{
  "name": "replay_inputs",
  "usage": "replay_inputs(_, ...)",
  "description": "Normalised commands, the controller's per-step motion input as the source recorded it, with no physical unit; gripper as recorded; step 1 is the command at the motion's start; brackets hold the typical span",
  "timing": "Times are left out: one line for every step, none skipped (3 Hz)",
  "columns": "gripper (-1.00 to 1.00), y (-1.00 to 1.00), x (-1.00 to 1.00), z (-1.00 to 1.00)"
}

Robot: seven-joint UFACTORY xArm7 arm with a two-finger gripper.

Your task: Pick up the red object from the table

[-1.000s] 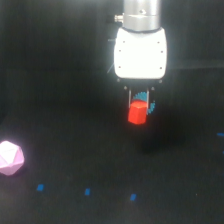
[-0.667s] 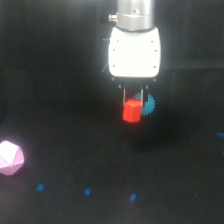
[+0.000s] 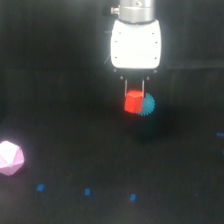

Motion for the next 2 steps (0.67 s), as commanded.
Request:
replay_inputs(-1.00,0.24,-0.04,-0.62)
replay_inputs(-0.99,-0.11,0.15,-0.13)
